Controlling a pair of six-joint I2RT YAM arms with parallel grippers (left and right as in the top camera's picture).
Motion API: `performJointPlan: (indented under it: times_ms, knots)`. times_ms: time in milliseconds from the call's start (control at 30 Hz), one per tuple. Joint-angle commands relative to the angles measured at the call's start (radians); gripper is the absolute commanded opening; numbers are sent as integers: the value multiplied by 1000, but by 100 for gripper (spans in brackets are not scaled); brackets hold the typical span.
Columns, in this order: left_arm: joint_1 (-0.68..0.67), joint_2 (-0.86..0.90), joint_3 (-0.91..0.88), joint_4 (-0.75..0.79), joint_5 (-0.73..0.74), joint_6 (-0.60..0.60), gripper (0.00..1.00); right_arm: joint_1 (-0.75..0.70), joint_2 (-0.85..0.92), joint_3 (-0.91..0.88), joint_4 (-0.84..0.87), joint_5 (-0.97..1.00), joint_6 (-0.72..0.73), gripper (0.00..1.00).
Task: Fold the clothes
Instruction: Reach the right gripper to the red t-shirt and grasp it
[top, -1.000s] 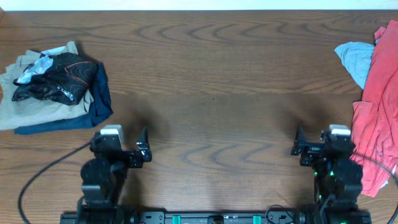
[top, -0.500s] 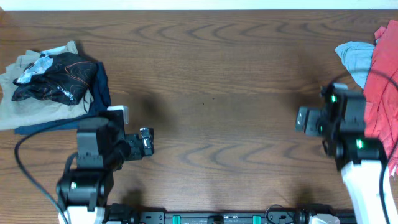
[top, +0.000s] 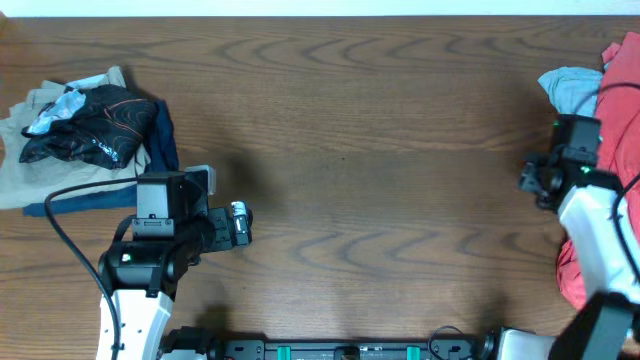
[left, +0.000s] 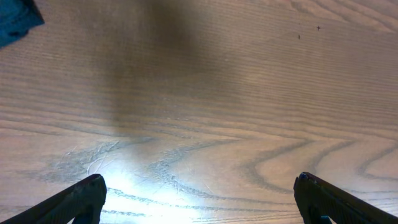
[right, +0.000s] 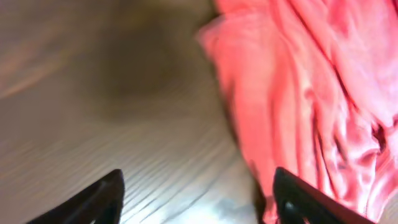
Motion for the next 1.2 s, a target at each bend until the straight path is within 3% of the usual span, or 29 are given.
performJointPlan:
  times_ms: [0, 300, 433, 500, 567, 633, 1167]
  knots:
    - [6, 3, 22, -3, 6, -10, 98, -60, 69, 16, 30, 42, 83, 69]
    - [6, 3, 22, -3, 6, -10, 98, -151, 212, 16, 149, 24, 84, 50]
    - [6, 3, 22, -3, 6, -9, 98, -184, 272, 16, 189, -32, 83, 49]
    - [6, 3, 22, -3, 6, -9, 98, -193, 298, 16, 189, -39, 83, 43]
    - [6, 3, 22, -3, 6, -10, 98, -195, 318, 16, 192, -38, 83, 29]
    - [6, 3, 22, -3, 6, -9, 97, -195, 325, 16, 192, -38, 83, 1]
    - [6, 3, 22, -3, 6, -9, 98, -241, 0, 317, 5, -53, 79, 1]
